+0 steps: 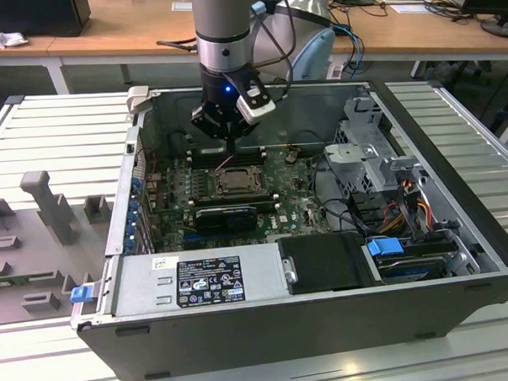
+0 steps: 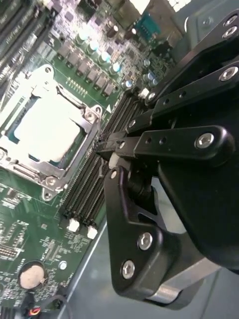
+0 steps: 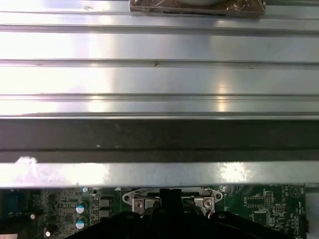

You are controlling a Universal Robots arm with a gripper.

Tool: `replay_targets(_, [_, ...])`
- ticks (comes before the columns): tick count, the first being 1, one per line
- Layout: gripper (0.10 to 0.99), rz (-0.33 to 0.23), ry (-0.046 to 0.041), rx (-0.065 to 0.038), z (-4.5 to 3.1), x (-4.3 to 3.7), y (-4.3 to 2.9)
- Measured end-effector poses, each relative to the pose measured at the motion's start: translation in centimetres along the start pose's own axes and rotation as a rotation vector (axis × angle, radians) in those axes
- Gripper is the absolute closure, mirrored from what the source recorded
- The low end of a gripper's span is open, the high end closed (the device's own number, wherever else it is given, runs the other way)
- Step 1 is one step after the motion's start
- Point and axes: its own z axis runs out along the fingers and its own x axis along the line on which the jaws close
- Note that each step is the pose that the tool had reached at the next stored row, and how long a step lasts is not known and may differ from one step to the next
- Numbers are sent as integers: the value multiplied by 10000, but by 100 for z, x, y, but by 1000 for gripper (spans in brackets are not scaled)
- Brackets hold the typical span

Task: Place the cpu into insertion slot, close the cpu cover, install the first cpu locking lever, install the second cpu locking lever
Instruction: 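Install the first cpu locking lever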

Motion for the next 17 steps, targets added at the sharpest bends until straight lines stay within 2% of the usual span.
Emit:
replay_targets(3, [980, -84, 4, -4, 52, -33, 14])
replay_targets(6, [980, -228, 10, 1, 93, -104, 13])
replay_targets(17, [980, -338, 14, 40, 235, -226, 14])
